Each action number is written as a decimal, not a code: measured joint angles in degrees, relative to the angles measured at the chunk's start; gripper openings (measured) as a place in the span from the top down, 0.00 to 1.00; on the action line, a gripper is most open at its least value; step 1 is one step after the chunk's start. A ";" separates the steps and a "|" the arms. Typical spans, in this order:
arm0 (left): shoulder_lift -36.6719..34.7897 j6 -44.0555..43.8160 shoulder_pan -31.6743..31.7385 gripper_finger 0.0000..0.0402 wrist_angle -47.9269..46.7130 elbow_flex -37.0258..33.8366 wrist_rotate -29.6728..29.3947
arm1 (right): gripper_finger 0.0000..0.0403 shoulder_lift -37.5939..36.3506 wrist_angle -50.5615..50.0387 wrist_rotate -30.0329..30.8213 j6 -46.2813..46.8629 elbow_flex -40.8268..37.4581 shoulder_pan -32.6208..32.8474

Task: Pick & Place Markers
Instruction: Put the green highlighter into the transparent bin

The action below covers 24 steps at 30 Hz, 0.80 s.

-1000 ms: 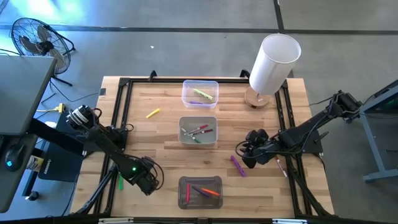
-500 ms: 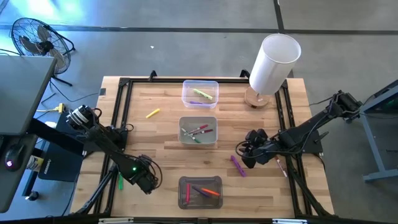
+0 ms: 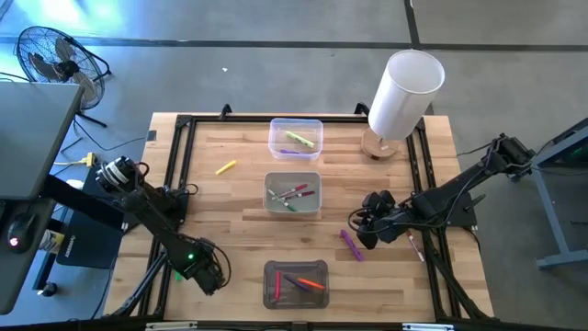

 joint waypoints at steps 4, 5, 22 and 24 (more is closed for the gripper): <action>0.00 9.46 0.15 0.34 0.19 0.00 6.08 | 0.69 0.00 0.11 0.85 -0.38 0.00 -0.12; -0.02 12.58 0.16 0.34 0.28 0.00 7.41 | 0.69 0.00 0.24 1.23 -0.50 0.00 -0.12; -0.04 53.17 -0.74 0.34 -4.96 -0.89 13.24 | 0.69 0.00 1.50 2.19 0.69 0.00 -0.12; -0.04 53.62 -1.62 0.35 -1.98 -2.01 14.38 | 0.69 0.00 1.55 2.19 0.72 0.00 -0.12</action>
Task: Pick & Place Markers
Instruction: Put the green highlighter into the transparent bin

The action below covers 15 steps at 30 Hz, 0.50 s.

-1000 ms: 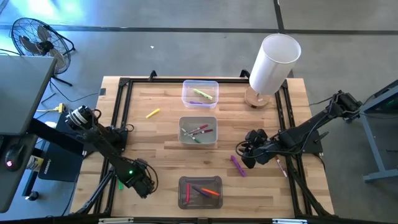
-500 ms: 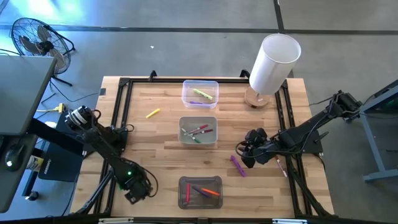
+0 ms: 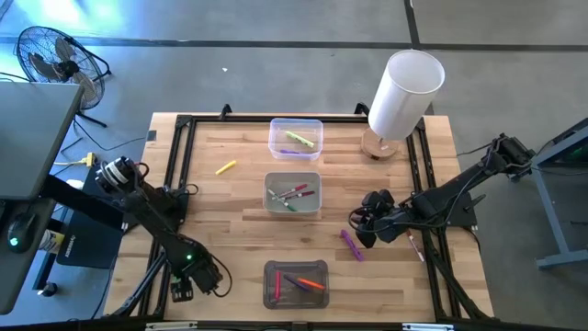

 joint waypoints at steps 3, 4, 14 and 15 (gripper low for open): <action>0.00 -0.91 -1.69 0.37 1.59 -1.74 0.33 | 0.69 0.00 0.34 0.02 0.00 0.00 0.00; 0.00 -1.50 -2.15 0.38 1.31 -2.25 0.35 | 0.69 0.00 0.32 0.15 0.00 0.00 0.00; 0.00 -3.39 -2.74 0.43 7.70 -4.25 -1.48 | 0.69 0.00 0.32 1.51 -0.92 0.00 -0.80; 0.00 -3.93 -2.73 0.43 8.78 -4.25 -2.16 | 0.69 0.00 0.32 1.53 -1.02 0.00 -0.93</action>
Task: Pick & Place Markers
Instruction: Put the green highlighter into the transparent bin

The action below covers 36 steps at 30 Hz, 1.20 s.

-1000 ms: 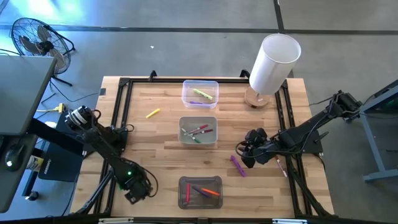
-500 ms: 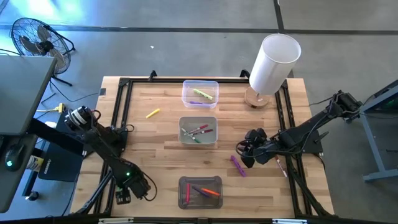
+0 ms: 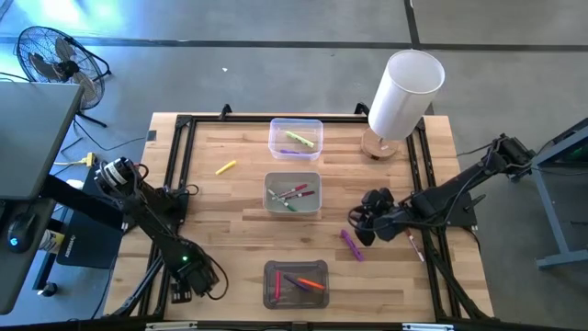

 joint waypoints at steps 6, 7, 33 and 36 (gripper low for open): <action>0.00 -4.48 0.02 0.43 3.10 0.06 -1.60 | 0.69 0.00 0.11 -0.06 -0.78 0.00 -0.34; 0.00 -5.09 0.02 0.43 3.02 0.20 -1.56 | 0.69 0.00 0.11 -0.08 -0.92 0.00 -0.34; 0.00 4.00 17.20 0.43 1.96 5.17 -17.60 | 0.69 0.00 1.97 -0.91 -0.95 0.01 -0.31; -0.73 7.12 18.87 0.43 -0.58 7.34 -19.11 | 0.69 0.00 2.01 -1.51 -0.92 0.02 -0.31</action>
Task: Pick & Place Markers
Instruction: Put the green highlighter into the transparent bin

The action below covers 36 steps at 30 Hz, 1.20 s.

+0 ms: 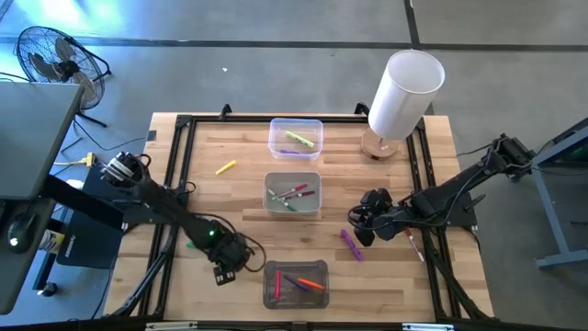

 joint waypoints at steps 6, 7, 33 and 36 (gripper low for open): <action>-0.47 9.17 2.66 0.43 -14.08 6.85 -4.54 | 0.69 0.00 0.89 -0.16 0.00 0.00 0.00; -0.47 10.47 2.69 0.43 -16.49 7.47 -5.26 | 0.69 0.00 1.06 -0.05 0.00 0.00 0.00; -0.86 31.00 2.62 0.43 -14.29 -12.74 -9.46 | 0.69 0.00 2.44 7.26 3.58 0.00 -0.04; -0.73 31.10 2.61 0.43 -13.72 -12.51 -9.44 | 0.69 0.00 2.40 7.30 3.57 0.00 -0.65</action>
